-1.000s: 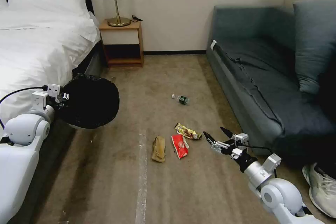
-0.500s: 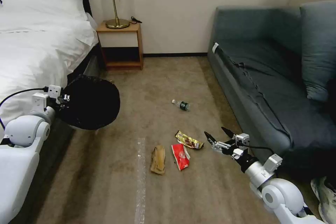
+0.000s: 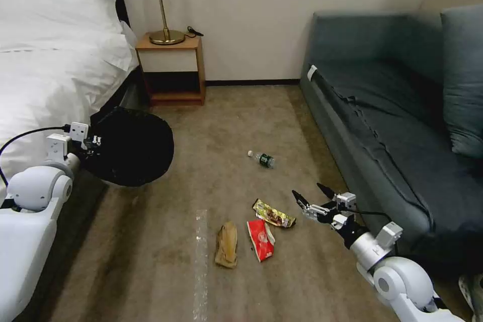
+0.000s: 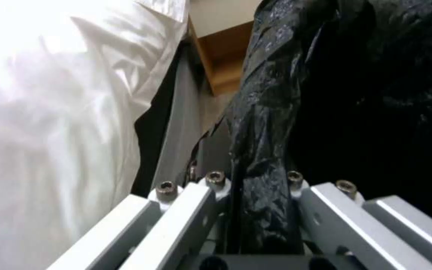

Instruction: Pick up the trash bin, then pick up the garbage on the floor and place it into the trash bin.

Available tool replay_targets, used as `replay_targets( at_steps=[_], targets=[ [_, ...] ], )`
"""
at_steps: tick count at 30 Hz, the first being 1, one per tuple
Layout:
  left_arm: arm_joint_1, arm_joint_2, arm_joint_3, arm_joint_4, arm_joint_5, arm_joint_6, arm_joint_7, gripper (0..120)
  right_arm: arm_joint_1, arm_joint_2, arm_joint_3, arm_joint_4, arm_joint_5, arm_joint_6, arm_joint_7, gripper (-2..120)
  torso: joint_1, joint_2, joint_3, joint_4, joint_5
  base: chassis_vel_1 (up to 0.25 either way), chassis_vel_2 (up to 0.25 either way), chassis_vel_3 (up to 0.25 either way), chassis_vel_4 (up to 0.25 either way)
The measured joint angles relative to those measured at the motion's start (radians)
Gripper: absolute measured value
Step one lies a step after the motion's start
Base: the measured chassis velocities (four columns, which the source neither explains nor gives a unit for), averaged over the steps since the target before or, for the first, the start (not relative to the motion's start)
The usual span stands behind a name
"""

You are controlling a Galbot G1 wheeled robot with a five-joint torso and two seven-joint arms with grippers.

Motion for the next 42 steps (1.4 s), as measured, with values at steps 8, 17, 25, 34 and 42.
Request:
replay_targets(
  at_steps=[8, 17, 25, 34, 42],
  targets=[
    [0.005, -0.001, -0.012, 0.003, 0.000, -0.006, 0.002, 4, 0.010, 0.000, -0.018, -0.013, -0.010, 0.002, 0.005, 100, 0.000, 0.000, 0.000, 0.0001, -0.0002, -0.098, 0.097, 0.091, -0.094],
    [0.049, -0.003, -0.050, -0.019, -0.002, -0.015, 0.003, 4, 0.018, 0.006, -0.055, -0.021, -0.026, 0.002, 0.016, 100, 0.000, 0.000, 0.000, 0.0000, -0.0002, -0.094, 0.093, 0.097, -0.097],
    [0.101, -0.001, -0.093, -0.064, -0.008, -0.012, 0.005, 4, 0.028, -0.040, -0.108, -0.021, -0.058, -0.076, 0.043, 100, 0.000, 0.000, 0.000, 0.0000, -0.0003, -0.036, 0.045, 0.050, -0.039],
    [0.141, 0.013, -0.119, -0.086, -0.014, -0.001, 0.006, 4, 0.197, -0.146, -0.322, -0.078, 0.030, -0.323, 0.261, 100, 0.000, 0.000, 0.000, 0.0001, -0.0002, 0.000, 0.000, 0.000, 0.000],
    [0.135, -0.011, -0.105, -0.062, 0.007, -0.007, 0.011, 4, 0.366, -0.180, -0.525, -0.142, 0.173, -0.475, 0.320, 100, 0.000, 0.000, 0.000, 0.0001, -0.0001, 0.000, 0.000, 0.000, 0.000]
  ],
)
